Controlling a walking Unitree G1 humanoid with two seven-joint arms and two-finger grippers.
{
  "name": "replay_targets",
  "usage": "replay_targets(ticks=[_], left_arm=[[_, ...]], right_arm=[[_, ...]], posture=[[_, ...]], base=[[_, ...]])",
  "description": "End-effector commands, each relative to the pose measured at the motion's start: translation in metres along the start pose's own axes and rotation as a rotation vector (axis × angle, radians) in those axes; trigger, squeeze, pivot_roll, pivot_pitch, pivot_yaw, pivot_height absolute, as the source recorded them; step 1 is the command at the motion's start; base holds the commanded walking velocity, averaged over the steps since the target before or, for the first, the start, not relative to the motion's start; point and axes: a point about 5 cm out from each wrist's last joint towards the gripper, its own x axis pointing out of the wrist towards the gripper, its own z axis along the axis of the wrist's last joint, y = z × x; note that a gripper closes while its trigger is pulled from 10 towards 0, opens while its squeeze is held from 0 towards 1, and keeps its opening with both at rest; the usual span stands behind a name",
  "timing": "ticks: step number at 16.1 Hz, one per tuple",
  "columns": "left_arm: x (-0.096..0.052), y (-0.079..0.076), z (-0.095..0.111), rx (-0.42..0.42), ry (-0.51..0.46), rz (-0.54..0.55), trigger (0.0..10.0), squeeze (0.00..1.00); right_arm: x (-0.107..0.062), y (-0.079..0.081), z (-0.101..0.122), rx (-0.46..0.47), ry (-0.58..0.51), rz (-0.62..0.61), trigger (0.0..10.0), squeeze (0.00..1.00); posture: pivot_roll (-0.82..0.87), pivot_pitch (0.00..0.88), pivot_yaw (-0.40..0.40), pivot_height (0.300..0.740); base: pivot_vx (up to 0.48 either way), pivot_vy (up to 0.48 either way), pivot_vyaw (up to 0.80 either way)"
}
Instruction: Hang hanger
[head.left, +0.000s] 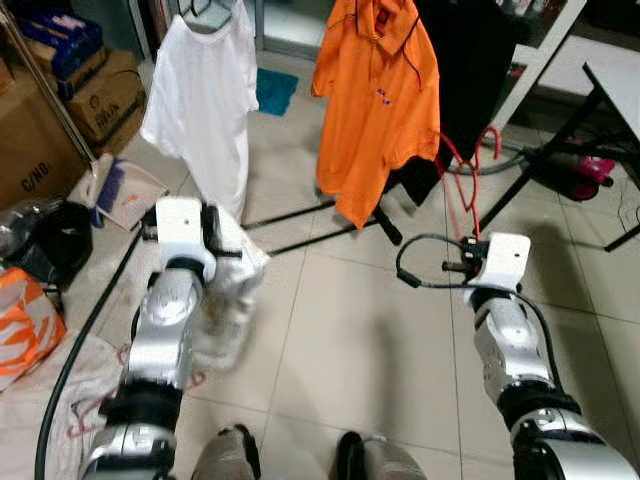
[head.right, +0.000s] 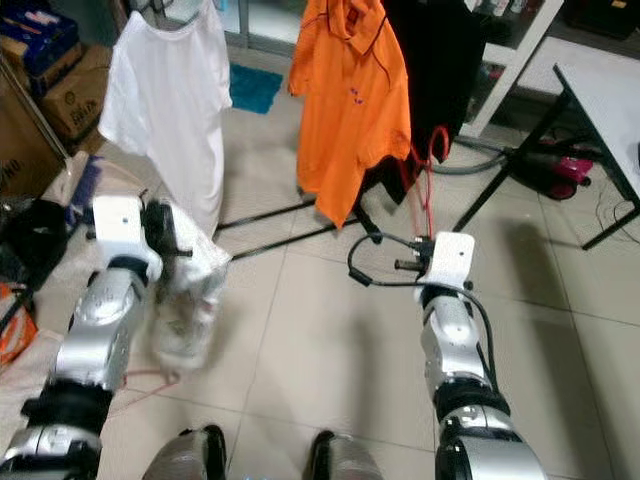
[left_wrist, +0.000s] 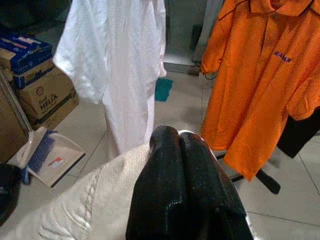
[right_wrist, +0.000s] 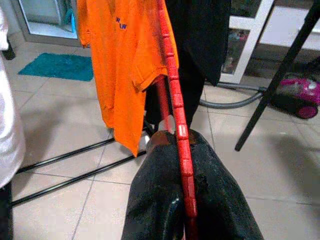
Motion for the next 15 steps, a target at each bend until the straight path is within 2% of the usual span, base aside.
replay_targets(ticks=[1,6,7,8,11,15], left_arm=[[0.005,-0.010,0.017,-0.003,-0.078,-0.042,10.0,0.00],[0.008,-0.031,0.019,-0.013,-0.085,-0.148,10.0,0.00],[0.009,-0.036,0.015,0.030,-0.055,-0.176,10.0,0.00],[0.011,-0.037,0.013,0.018,-0.035,-0.179,10.0,0.00],[0.015,-0.031,0.008,0.010,0.002,-0.152,10.0,0.00],[0.017,-0.026,0.011,0.013,-0.023,-0.163,10.0,0.00]], right_arm=[[-0.002,-0.005,-0.001,-0.018,0.008,-0.006,0.0,0.00],[0.001,0.001,0.002,-0.026,0.003,0.019,0.0,0.00],[0.002,0.002,0.002,-0.020,0.005,0.016,0.0,0.00],[0.002,0.002,0.003,-0.016,0.005,0.015,0.0,0.00],[0.004,0.008,0.004,-0.010,-0.001,0.034,0.0,0.00],[0.005,0.013,0.006,-0.003,-0.007,0.055,0.0,0.00]], posture=[[-0.03,0.131,-0.073,0.740],[-0.05,0.129,-0.069,0.740],[-0.05,0.126,-0.068,0.740],[-0.05,0.123,-0.066,0.740],[-0.06,0.118,-0.066,0.740],[-0.06,0.113,-0.070,0.740]], base=[[0.461,0.000,0.00],[0.463,0.000,-0.80],[0.469,0.000,-0.80],[0.000,0.000,-0.80],[0.000,0.000,-0.80],[0.000,0.000,-0.80]])
